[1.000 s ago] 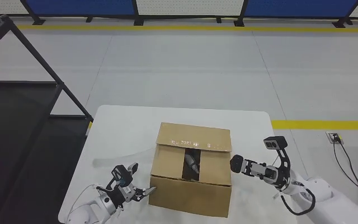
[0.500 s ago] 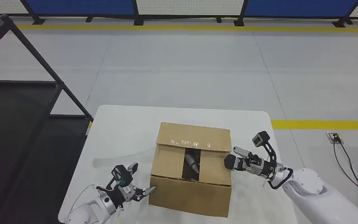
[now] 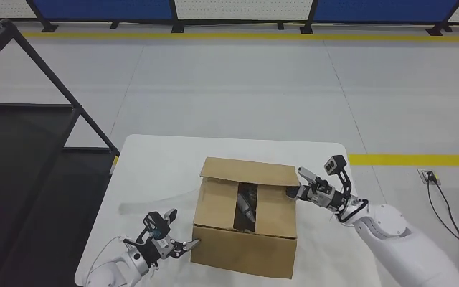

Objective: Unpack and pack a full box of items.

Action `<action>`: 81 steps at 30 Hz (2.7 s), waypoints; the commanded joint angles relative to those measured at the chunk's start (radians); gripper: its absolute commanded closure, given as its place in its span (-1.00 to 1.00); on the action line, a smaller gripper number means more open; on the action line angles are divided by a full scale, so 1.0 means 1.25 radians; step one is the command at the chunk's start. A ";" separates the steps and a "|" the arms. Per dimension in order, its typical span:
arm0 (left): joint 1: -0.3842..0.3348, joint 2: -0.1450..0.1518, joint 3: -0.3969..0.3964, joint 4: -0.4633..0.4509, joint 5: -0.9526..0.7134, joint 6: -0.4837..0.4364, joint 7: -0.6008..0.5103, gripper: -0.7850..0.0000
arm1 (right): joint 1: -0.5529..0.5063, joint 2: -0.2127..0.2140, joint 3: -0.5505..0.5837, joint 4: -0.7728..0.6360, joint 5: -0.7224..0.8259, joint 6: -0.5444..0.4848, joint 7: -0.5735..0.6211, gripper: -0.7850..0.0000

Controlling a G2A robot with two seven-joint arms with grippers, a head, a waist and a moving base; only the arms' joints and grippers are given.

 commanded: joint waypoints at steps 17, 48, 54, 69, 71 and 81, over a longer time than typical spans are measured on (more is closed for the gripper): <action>0.000 0.000 0.000 0.000 0.000 0.000 0.000 -1.00 | 0.125 -0.089 -0.036 0.125 -0.025 -0.036 -0.163 -1.00; 0.000 0.000 0.000 0.000 0.000 0.000 0.000 -1.00 | 0.312 -0.277 -0.191 0.391 -0.225 0.152 -0.403 -1.00; 0.000 0.000 0.000 0.000 0.000 0.000 0.000 -1.00 | 0.343 -0.316 -0.203 0.478 -0.242 0.208 -0.358 -1.00; 0.000 0.000 0.000 0.000 0.000 0.000 0.000 -1.00 | 0.365 -0.364 -0.149 0.593 -0.224 0.151 -0.329 -1.00; 0.000 0.000 0.000 0.000 0.000 0.000 0.000 -1.00 | 0.360 -0.364 -0.133 0.590 -0.216 0.108 -0.331 -1.00; 0.008 0.004 -0.034 0.007 -0.220 -0.043 -0.009 -1.00 | 0.294 -0.344 -0.041 0.475 -0.102 -0.030 -0.018 -1.00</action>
